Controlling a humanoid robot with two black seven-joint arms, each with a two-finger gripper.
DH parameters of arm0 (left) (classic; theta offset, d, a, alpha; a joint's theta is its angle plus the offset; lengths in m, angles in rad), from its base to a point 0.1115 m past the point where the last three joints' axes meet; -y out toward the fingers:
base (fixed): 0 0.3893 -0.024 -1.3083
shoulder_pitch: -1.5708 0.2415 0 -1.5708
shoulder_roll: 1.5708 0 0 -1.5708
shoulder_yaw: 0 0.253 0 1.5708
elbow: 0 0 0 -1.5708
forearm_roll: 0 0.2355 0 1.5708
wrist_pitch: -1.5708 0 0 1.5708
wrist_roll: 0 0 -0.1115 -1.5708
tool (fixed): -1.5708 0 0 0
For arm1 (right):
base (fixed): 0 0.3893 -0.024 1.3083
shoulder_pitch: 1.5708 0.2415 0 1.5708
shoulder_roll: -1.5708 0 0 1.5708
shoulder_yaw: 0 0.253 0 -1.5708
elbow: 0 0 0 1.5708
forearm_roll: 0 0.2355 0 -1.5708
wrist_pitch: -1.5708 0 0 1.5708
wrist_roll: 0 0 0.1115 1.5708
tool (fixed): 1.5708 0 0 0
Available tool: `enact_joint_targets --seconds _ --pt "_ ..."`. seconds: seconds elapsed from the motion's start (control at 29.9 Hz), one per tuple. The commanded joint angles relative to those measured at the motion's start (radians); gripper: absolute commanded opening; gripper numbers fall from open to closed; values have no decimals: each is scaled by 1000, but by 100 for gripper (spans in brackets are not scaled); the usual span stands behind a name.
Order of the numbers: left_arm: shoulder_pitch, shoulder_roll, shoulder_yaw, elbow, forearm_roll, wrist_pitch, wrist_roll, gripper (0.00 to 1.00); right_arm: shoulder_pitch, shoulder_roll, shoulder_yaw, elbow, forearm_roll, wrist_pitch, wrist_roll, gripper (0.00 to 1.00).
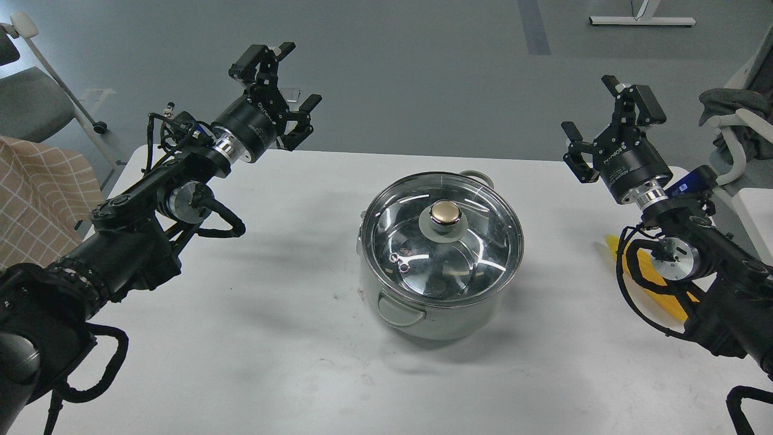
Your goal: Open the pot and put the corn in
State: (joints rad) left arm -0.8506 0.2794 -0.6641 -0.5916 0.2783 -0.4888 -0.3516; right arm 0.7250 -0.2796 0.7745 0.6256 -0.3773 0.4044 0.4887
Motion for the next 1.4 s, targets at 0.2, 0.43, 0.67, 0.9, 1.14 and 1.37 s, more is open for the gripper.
enact_joint_targets --seconds 0.2,0.43,0.67,0.9,1.14,1.37 --pt "2 4 -29 -48 -2 0 2 98 -7 -4 2 20 12 -2 0 100" --pt "4 9 -34 -59 1 0 2 98 -13 -15 8 37 12 -4 0 100" --pt "21 7 -35 -77 -1 0 0 98 -13 -20 14 58 12 -29 0 100" --pt "21 23 -35 -94 -2 0 2 98 -9 -20 16 60 11 -38 0 100" --pt "25 31 -35 -105 -5 0 2 98 -4 -21 14 60 12 -47 0 100" --pt "25 35 -34 -105 -5 0 3 98 19 -52 3 52 11 -47 0 100"
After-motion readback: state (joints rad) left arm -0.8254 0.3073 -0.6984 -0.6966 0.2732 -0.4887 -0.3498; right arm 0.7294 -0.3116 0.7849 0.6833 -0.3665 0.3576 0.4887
